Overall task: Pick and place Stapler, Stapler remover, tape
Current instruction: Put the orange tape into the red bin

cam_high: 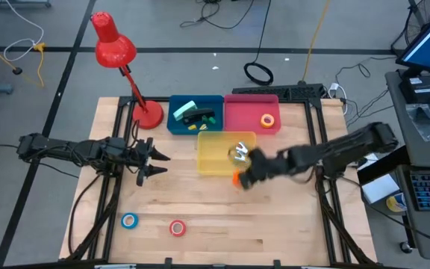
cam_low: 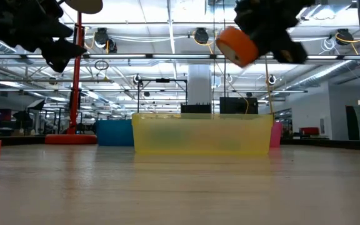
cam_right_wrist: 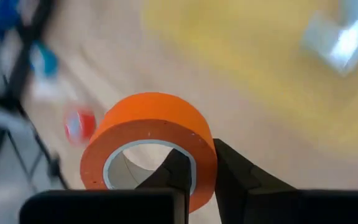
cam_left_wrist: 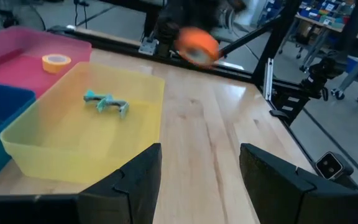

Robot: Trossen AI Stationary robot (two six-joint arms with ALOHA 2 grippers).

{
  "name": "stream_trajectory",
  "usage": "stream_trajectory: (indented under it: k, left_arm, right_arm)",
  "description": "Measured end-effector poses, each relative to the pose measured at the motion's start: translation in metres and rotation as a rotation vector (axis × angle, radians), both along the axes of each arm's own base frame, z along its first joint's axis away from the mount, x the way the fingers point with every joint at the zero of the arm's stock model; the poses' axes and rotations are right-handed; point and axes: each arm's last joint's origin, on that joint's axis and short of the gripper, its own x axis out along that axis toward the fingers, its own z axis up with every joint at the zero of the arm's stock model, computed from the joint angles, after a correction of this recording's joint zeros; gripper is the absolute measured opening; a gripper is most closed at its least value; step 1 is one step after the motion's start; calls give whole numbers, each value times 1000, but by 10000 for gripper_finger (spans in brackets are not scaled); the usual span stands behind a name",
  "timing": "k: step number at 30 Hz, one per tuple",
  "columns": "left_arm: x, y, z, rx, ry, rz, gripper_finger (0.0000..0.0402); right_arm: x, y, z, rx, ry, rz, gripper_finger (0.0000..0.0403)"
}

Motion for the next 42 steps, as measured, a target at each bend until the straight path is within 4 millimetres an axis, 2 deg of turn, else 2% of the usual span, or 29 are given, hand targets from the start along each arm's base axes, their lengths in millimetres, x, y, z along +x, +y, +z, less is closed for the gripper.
stream_trajectory:
  k: [5, 8, 11, 17, 24, 28, 33, 42]
  left_arm:
    - [1, 0, 3, 35, -36, 7, 216]
    - [1, 1, 5, 41, -53, 27, 216]
    - [1, 2, 5, 36, -51, 51, 216]
    - [1, 3, 5, 25, -50, 93, 216]
    - [1, 3, 5, -17, -47, 108, 216]
    - [1, 3, 5, -52, -45, 115, 216]
    - [1, 3, 5, -76, -43, 119, 216]
    - [1, 3, 4, -76, -43, 119, 216]
  right_arm:
    - [-18, -66, 33, -247, -95, -144, 30]
    - [-29, -103, 41, -362, -75, -183, 30]
    - [-38, -137, 40, -469, -2, -201, 30]
    - [-48, -198, 17, -542, 188, -195, 30]
    - [-60, -262, -35, -470, 387, -143, 30]
    - [-67, -290, -57, -437, 403, -152, 30]
    - [-65, -313, -65, -450, 403, -181, 30]
    - [-52, -331, -75, -425, 492, -103, 30]
